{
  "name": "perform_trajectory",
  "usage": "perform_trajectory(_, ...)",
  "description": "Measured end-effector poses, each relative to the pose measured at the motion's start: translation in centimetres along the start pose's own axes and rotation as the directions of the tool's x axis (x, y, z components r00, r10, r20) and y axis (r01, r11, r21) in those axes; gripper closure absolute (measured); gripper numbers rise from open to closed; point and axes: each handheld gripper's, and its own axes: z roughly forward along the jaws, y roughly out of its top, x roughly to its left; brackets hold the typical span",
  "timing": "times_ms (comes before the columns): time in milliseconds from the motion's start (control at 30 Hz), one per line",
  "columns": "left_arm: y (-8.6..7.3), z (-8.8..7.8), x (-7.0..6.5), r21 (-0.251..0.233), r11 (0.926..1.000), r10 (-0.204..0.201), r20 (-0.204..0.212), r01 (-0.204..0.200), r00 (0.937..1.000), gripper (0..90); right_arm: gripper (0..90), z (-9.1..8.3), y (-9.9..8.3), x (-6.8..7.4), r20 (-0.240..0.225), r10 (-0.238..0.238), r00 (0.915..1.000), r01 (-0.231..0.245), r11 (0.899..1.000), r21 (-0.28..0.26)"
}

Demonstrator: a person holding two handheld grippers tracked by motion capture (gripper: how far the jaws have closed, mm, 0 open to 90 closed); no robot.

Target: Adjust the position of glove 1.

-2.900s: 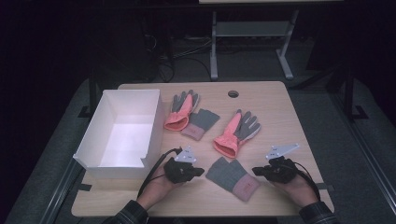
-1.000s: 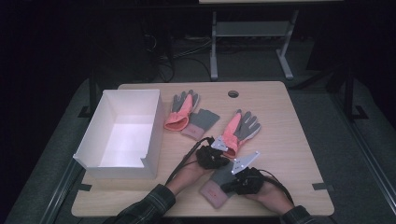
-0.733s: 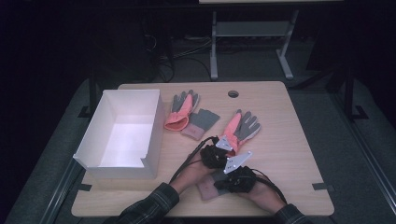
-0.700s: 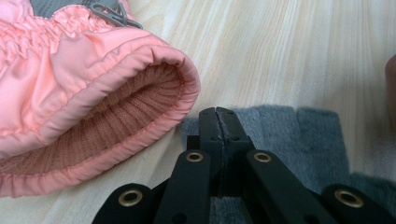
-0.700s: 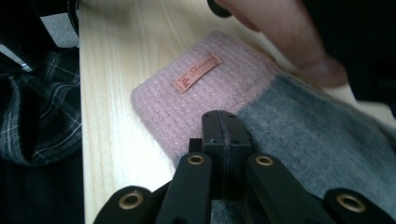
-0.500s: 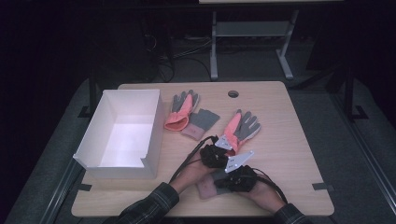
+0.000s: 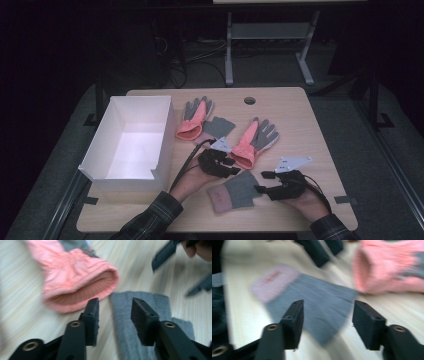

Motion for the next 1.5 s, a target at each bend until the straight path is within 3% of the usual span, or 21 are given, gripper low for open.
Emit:
perform_trajectory(100,-0.1,-1.0,0.7,-0.019,0.9995,-0.028,-0.035,0.027,0.999,51.4,27.0,-0.7,-1.0,-1.1,0.074,0.023,0.997,-0.022,1.0,-0.017)
perform_trajectory(200,0.0,-1.6,1.6,-0.035,0.9982,-0.053,-0.086,0.05,0.9949,50.9,19.0,-1.1,-2.1,-2.2,0.152,0.051,0.987,-0.05,0.999,-0.014)
perform_trajectory(333,0.4,-2.3,3.2,-0.039,0.996,-0.085,-0.163,0.08,0.9829,48.8,14.1,-1.1,-3.4,-3.7,0.22,0.067,0.9732,-0.069,0.998,0.002)
perform_trajectory(500,0.5,-2.6,4.8,-0.042,0.9911,-0.132,-0.212,0.126,0.9682,44.1,13.9,-1.0,-4.1,-4.6,0.266,0.093,0.9593,-0.098,0.995,0.002)
perform_trajectory(633,0.7,-2.6,6.1,-0.051,0.9872,-0.159,-0.254,0.151,0.954,43.3,13.7,-0.7,-4.4,-4.8,0.299,0.077,0.9513,-0.087,0.996,0.02)
perform_trajectory(867,1.6,-0.8,8.1,-0.06,0.9786,-0.206,-0.291,0.197,0.9344,59.3,13.6,-0.7,-4.4,-5.0,0.273,0.107,0.956,-0.117,0.993,0.022)
perform_trajectory(1033,2.4,0.2,9.6,-0.047,0.9775,-0.209,-0.348,0.206,0.9141,65.1,13.6,-0.7,-4.4,-5.0,0.273,0.11,0.9556,-0.121,0.992,0.022)
perform_trajectory(1100,2.6,0.4,10.2,-0.024,0.9772,-0.205,-0.376,0.211,0.9038,73.2,13.6,-0.7,-4.4,-5.0,0.274,0.112,0.9553,-0.123,0.992,0.022)
perform_trajectory(1200,2.9,0.8,11.2,-0.009,0.9757,-0.204,-0.397,0.219,0.8948,88.8,13.6,-0.7,-4.4,-5.0,0.271,0.116,0.9555,-0.126,0.992,0.02)
perform_trajectory(1267,3.0,1.4,11.7,0.005,0.9744,-0.202,-0.42,0.225,0.8846,89.6,13.6,-0.7,-4.4,-5.0,0.271,0.115,0.9556,-0.125,0.992,0.02)
perform_trajectory(1367,2.9,2.2,12.2,0.022,0.9721,-0.2,-0.443,0.234,0.8739,89.6,13.6,-0.7,-4.4,-5.0,0.271,0.116,0.9556,-0.126,0.992,0.02)
perform_trajectory(1500,2.3,3.4,12.5,0.052,0.9653,-0.21,-0.426,0.256,0.8798,89.6,13.7,-0.7,-4.4,-5.0,0.27,0.115,0.956,-0.125,0.992,0.02)
